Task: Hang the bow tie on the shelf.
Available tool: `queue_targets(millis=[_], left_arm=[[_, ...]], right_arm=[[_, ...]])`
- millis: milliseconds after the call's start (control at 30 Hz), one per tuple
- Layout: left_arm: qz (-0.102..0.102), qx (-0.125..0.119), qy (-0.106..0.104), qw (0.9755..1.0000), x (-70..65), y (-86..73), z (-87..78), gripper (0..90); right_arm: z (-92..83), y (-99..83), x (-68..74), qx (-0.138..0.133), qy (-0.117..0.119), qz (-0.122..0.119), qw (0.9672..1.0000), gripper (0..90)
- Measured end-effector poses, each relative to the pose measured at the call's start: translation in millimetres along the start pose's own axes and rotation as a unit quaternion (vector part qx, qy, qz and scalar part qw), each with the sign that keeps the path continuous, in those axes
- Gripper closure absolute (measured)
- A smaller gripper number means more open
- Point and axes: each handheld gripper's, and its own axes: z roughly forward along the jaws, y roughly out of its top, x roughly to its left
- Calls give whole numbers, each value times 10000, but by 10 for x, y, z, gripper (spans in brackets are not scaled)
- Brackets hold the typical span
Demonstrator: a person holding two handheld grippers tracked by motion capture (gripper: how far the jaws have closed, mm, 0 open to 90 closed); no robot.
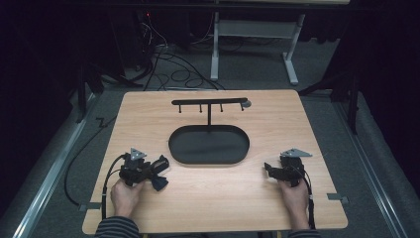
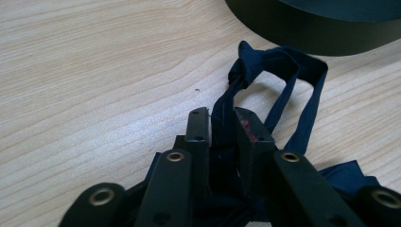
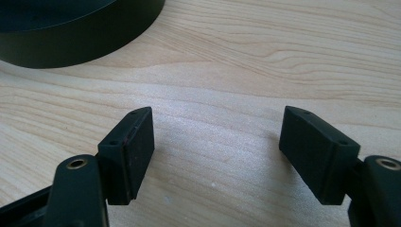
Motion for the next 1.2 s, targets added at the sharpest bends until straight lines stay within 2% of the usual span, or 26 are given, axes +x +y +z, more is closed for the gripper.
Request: queue_targets(millis=[233,367,767,933,1200], left_arm=[[-62,-25,22,10000,15,1,-13,843],[-37,-24,-12,10000,8,2,-37,855],[-64,-270,-126,9995,-27,16,-192,862],[55,-456,-114,9989,-74,96,-330,864],[193,-645,-137,9976,-147,179,-440,865]], right_arm=[[0,0,0,0,2,-1,10000,284],[-1,0,0,0,4,10,10000,284],[0,0,0,1,-1,-2,10000,284],[0,0,0,1,1,-3,10000,284],[-1,0,0,1,3,9,10000,284]])
